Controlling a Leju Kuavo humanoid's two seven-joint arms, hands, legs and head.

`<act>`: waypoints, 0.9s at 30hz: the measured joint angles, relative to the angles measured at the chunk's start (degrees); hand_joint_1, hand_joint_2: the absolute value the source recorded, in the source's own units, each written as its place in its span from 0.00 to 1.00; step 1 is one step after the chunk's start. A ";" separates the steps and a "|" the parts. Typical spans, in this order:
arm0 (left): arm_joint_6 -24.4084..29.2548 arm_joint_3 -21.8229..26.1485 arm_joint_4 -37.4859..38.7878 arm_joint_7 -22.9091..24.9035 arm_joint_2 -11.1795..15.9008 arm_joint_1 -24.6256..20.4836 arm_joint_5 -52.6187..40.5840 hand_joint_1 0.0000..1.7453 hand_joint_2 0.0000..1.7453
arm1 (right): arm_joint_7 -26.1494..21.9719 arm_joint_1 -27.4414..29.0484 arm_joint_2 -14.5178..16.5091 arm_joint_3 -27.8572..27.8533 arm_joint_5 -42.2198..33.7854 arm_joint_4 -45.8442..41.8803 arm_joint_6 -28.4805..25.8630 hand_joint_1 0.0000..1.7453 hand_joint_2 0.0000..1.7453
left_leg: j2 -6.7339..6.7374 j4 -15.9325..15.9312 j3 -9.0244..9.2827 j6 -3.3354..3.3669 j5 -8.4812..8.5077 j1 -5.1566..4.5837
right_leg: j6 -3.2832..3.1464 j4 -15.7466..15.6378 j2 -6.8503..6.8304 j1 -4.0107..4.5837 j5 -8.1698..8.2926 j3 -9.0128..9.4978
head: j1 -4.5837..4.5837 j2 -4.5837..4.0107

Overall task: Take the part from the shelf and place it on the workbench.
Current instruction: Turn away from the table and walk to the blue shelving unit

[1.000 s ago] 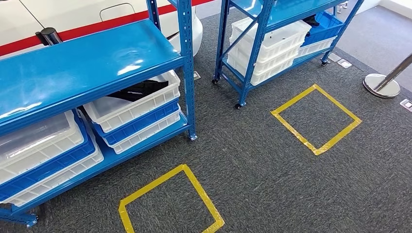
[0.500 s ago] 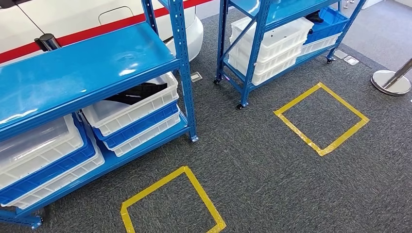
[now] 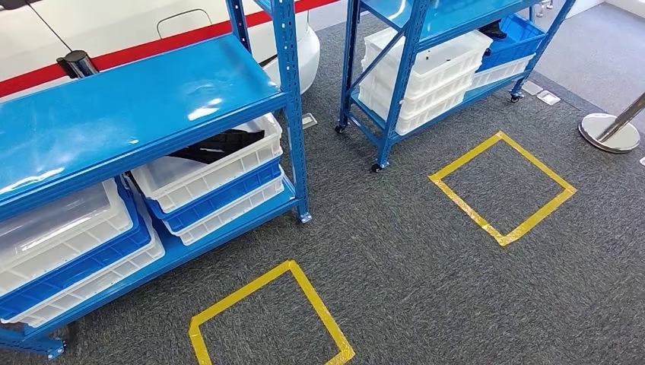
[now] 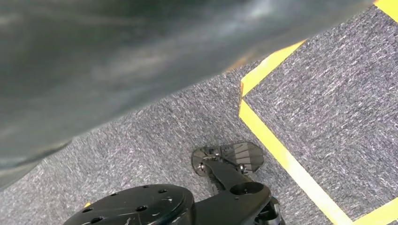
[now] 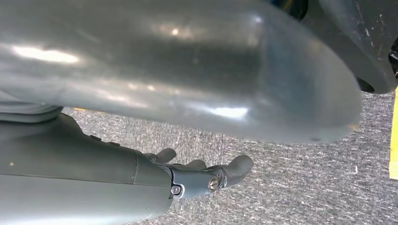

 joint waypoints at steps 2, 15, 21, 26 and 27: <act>0.10 0.00 0.00 0.00 0.00 0.00 0.00 0.00 0.00 | 0.07 0.00 0.01 0.00 0.14 0.01 -0.02 0.00 0.00 | 0.00 0.02 0.00 0.18 -0.07 -0.22 | 0.08 -0.05 0.00 -0.20 0.03 0.00 | -0.01 0.00; 0.50 0.01 0.00 -0.04 -0.08 -0.06 -0.07 0.00 0.00 | 0.10 0.01 -0.06 0.00 0.54 0.00 -0.11 0.00 0.00 | -0.83 -1.59 1.05 1.77 0.79 0.74 | 1.35 13.21 -0.09 -0.49 -4.05 -7.21 | 0.28 0.00; 0.48 0.02 0.00 -0.04 -0.14 -0.16 -0.07 0.00 0.00 | 0.10 -0.08 -0.09 0.00 0.81 0.00 -0.17 0.00 0.00 | -2.78 -1.49 1.22 -0.28 0.05 0.84 | 1.19 -0.88 1.11 -0.67 0.65 0.04 | 0.46 0.00; 0.46 0.02 0.00 -0.07 -0.13 -0.19 -0.05 0.00 0.00 | 0.13 -0.01 -0.04 0.00 0.87 -0.01 -0.29 0.00 0.00 | -0.30 7.11 -2.67 -1.61 -4.40 1.39 | -0.95 -1.11 -0.88 -0.90 0.15 0.97 | 0.12 0.00; 0.46 0.02 0.00 -0.07 -0.16 -0.21 -0.05 0.00 0.00 | 0.13 0.00 -0.03 0.00 0.88 0.00 -0.30 0.00 0.00 | 0.07 11.02 -4.84 -1.78 -5.92 1.46 | -1.24 -1.11 -1.39 -0.81 0.00 1.16 | 0.07 0.00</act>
